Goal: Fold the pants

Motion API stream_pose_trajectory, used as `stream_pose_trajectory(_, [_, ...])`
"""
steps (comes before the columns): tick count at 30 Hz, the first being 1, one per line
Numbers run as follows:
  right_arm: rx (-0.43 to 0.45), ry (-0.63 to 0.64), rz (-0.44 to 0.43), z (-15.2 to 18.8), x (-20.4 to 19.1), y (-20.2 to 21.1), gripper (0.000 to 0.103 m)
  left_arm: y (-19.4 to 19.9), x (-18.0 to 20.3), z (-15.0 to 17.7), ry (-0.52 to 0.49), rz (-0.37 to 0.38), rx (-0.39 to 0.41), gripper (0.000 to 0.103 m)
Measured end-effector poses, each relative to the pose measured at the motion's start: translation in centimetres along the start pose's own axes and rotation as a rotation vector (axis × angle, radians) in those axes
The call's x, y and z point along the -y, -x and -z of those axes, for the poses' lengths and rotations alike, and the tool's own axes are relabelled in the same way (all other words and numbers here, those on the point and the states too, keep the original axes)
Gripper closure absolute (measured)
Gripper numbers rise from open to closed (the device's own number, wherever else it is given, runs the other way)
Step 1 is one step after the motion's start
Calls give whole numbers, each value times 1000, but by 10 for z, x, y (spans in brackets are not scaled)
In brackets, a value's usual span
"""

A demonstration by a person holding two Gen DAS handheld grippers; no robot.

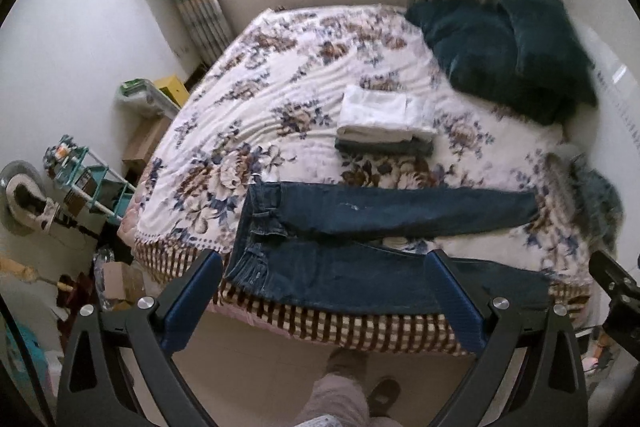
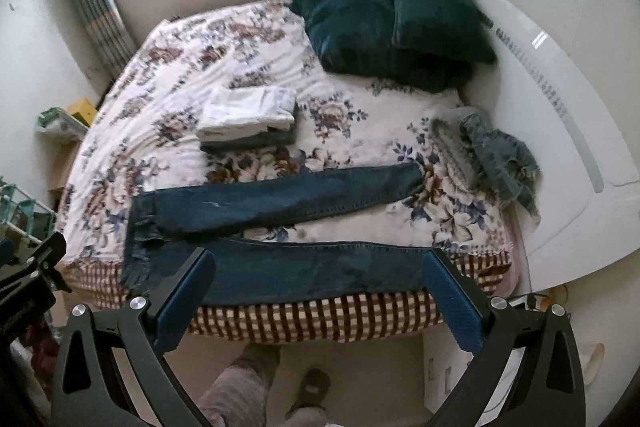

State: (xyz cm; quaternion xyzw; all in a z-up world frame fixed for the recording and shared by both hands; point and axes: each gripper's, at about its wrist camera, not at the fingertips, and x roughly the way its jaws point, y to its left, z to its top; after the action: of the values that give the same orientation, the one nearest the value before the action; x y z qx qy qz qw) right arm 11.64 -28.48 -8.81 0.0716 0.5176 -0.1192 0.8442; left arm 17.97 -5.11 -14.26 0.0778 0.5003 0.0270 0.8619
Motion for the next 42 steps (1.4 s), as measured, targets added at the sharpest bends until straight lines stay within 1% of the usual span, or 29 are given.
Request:
stream_pose_trajectory(4, [-85,-22,23,-36,-9,-92,0,-86,12,-33,-49,0,-81,0])
stream_pose_trajectory(5, [-99,-23,26,-41,-12,-107,0,-107,14,-41,-63,6,-101,0])
stream_pose_trajectory(7, [-143,-20,38,-57,-21,-153,0,-154,22,-57,-104,21,-147,0])
stream_pose_trajectory(8, [-170,-15,52,-68,-28,-188,0,-174,25,-63,-124,23,-165,0])
stream_pose_trajectory(9, [-189,-3,58,-74,-33,-210,0,-195,29,-69,-145,27,-186,0])
stream_pose_trajectory(10, [-219,21,74,-81,-40,-241,0,-224,35,-76,-177,29,-207,0])
stream_pose_trajectory(11, [-244,45,86,-89,-46,-271,0,-244,40,-81,-203,29,-219,0])
stream_pose_trajectory(13, [-280,100,120,-95,-59,-317,0,-288,52,-86,-267,27,-248,0])
stream_pose_trajectory(14, [-311,148,144,-99,-68,-354,0,-308,58,-87,-299,25,-261,0])
stream_pose_trajectory(16, [-360,220,159,-99,-83,-409,0,-356,74,-87,-380,20,-300,0])
stream_pose_trajectory(17, [-377,243,165,-96,-86,-425,0,-373,77,-85,-413,20,-321,0])
stream_pose_trajectory(20, [-454,362,175,-87,-100,-507,0,-433,91,-78,-506,32,-391,1])
stream_pose_trajectory(21, [-474,391,174,-86,-103,-527,0,-455,97,-73,-540,46,-422,2])
stream_pose_trajectory(22, [-488,421,176,-82,-106,-543,0,-470,101,-70,-564,56,-441,2])
stream_pose_trajectory(23, [-515,474,178,-78,-111,-570,0,-483,104,-67,-583,60,-454,3])
stream_pose_trajectory(24, [-534,511,170,-77,-114,-590,0,-497,106,-65,-601,71,-472,8])
stream_pose_trajectory(25, [-545,534,160,-74,-116,-598,0,-515,109,-61,-621,88,-499,15])
stream_pose_trajectory(26, [-563,594,137,-71,-119,-619,0,-525,110,-59,-629,106,-518,20])
stream_pose_trajectory(27, [-573,633,125,-69,-122,-629,1,-535,110,-56,-634,137,-545,27])
stream_pose_trajectory(29, [-610,725,93,-67,-127,-655,2,-554,109,-51,-643,194,-589,28])
stream_pose_trajectory(33, [-648,853,17,-67,-133,-681,2,-570,108,-50,-685,265,-613,27])
stream_pose_trajectory(35, [-657,894,-39,-68,-132,-688,9,-572,106,-57,-698,298,-623,27])
stream_pose_trajectory(36, [-659,898,-58,-69,-132,-690,17,-571,105,-60,-699,306,-622,28])
stream_pose_trajectory(37, [-658,898,-85,-70,-131,-689,29,-568,104,-62,-704,313,-608,32])
stream_pose_trajectory(38, [-646,897,-116,-71,-129,-686,35,-565,103,-63,-709,316,-591,37])
stream_pose_trajectory(39, [-632,897,-126,-72,-127,-684,51,-559,102,-64,-715,323,-569,53])
stream_pose_trajectory(40, [-610,883,-137,-75,-124,-680,70,-553,100,-65,-709,322,-560,65])
stream_pose_trajectory(41, [-597,862,-141,-75,-122,-675,78,-549,99,-64,-698,317,-553,72])
stream_pose_trajectory(42, [-588,844,-141,-78,-117,-672,84,-544,97,-64,-688,309,-548,87])
